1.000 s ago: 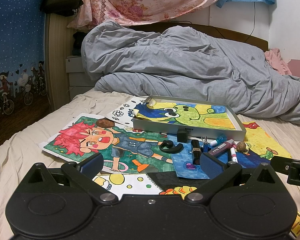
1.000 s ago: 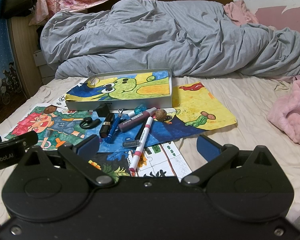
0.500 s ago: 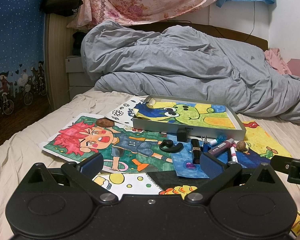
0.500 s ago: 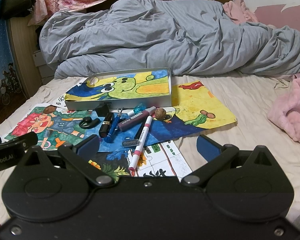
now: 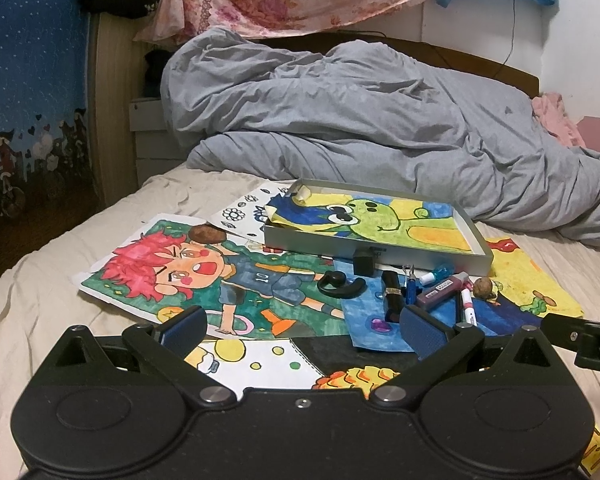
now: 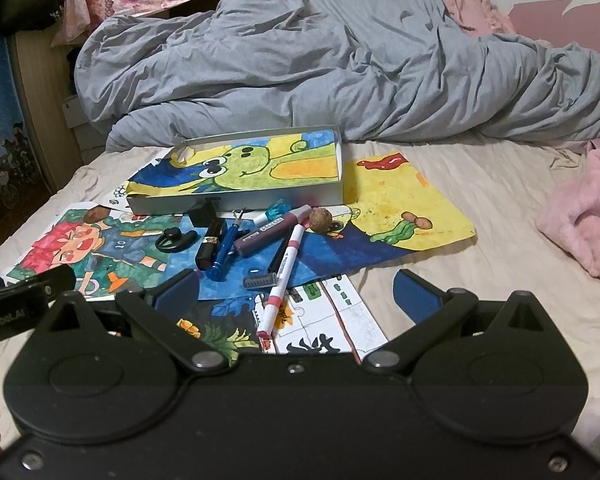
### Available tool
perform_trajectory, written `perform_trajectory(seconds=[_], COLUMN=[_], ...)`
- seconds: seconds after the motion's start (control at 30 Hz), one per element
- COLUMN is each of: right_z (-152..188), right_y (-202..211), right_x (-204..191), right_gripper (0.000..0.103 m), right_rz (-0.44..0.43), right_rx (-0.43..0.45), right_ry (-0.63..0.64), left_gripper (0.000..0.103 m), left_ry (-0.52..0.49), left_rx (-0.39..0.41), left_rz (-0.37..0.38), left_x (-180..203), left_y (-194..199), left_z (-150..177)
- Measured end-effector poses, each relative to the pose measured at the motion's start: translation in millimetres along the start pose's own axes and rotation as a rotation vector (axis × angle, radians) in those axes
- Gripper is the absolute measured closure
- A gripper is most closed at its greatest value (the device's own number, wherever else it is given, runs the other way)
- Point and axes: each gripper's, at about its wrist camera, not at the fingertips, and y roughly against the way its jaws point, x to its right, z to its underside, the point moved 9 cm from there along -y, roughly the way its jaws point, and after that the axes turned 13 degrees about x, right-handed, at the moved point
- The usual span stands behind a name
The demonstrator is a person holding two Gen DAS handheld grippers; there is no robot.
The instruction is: Organize rigid objects
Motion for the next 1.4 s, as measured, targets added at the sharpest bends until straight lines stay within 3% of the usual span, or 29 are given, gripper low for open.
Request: perform_trajectory(seconds=[0.2, 0.4, 0.63, 0.9, 1.1, 1.27, 1.4], right_z=[-6, -4, 8, 17, 30, 42, 49], right_y=[-13, -42, -81, -108, -123, -137, -139], right_x=[-3, -16, -28, -49, -61, -64, -66], right_gripper=[0.000, 0.000, 0.000, 0.001, 0.018, 0.043, 0.046], right_rz=[-0.059, -0.128, -0.236, -0.368, -0.426, -0.448, -0.451], right_rx=[0.007, -0.056, -0.158, -0.129, -0.151, -0.188, -0.204], right_ry=[0.044, 0.148, 0.252, 0.465, 0.479, 0.473, 0.499], left_gripper=[0.001, 0.001, 0.001, 0.006, 0.016, 0.030, 0.047], left_ry=[0.004, 0.023, 0.007, 0.024, 0.052, 0.077, 0.111], left_rx=[-0.037, -0.094, -0.130, -0.179, -0.205, -0.243, -0.273], left_rz=[0.027, 0.079, 0.201, 0.354, 0.446, 0.474, 0.499], left_x=[-1, 2, 15, 34, 49, 52, 54], left_y=[-18, -54, -103, -146, -171, -187, -195], left_z=[0, 3, 4, 16, 21, 30, 35])
